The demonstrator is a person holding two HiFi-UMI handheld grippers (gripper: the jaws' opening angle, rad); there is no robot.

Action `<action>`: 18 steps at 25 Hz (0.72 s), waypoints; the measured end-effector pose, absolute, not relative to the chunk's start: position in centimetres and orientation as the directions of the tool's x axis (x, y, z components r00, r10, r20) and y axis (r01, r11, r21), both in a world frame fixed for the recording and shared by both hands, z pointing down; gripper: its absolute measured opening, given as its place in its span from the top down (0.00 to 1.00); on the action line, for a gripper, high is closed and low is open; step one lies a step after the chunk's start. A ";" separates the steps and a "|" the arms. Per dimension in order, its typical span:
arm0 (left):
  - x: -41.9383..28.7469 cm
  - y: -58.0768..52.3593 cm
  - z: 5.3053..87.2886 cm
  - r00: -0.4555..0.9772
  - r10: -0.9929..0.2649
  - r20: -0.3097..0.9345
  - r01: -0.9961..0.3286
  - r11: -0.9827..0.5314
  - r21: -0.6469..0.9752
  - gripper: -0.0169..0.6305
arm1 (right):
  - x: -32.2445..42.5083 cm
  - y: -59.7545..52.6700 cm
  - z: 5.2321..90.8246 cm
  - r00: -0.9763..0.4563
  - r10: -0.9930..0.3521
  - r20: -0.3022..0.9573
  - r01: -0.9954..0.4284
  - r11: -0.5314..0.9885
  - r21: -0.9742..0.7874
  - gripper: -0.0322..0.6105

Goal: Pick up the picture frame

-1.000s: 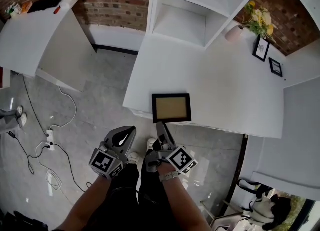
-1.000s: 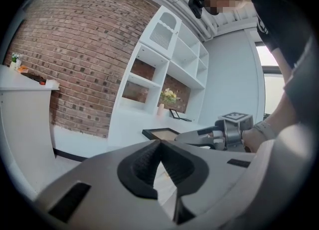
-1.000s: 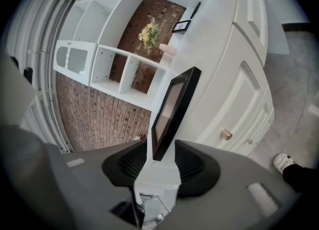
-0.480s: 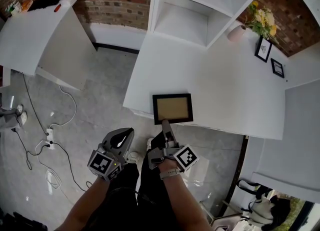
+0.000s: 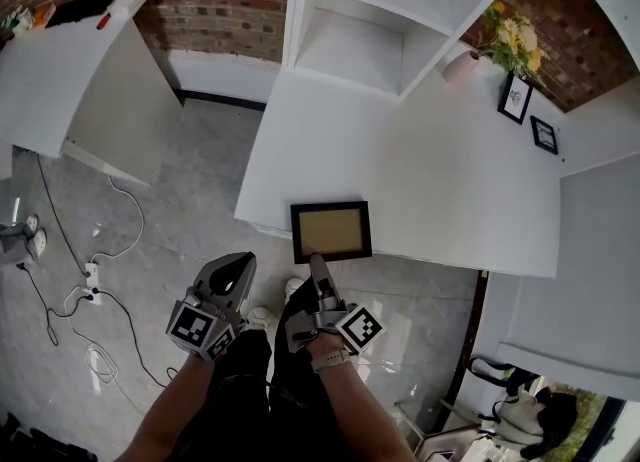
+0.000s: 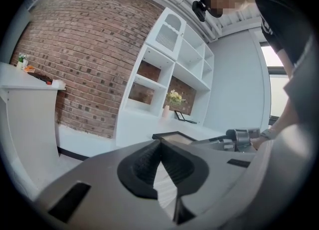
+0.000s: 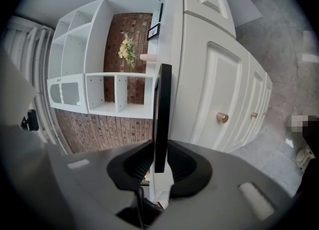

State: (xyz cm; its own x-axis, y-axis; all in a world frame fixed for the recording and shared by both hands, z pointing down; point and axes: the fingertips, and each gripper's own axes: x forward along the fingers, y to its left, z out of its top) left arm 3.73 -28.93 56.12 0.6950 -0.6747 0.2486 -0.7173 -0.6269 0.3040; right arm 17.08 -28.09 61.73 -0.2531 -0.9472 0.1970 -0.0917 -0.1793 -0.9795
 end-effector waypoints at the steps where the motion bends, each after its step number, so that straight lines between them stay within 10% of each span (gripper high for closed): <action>1: 3.7 -29.1 56.0 0.693 -0.678 0.246 -0.719 -0.625 0.303 0.96 | 17.1 -28.2 61.6 -0.257 -0.948 0.188 -0.083 -0.172 -0.982 0.83; 18: 2.7 -29.6 56.1 0.668 -0.701 0.250 -0.742 -0.601 0.297 0.96 | 17.4 -31.1 62.1 -0.249 -0.959 0.133 -0.015 -0.133 -0.991 0.85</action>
State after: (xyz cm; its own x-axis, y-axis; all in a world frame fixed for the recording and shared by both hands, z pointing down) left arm 2.68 -29.62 56.09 0.6677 -0.7013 0.2496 -0.7421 -0.6008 0.2973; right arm 17.37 -31.06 62.05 -0.2490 -0.9593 0.1329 -0.0145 -0.1335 -0.9909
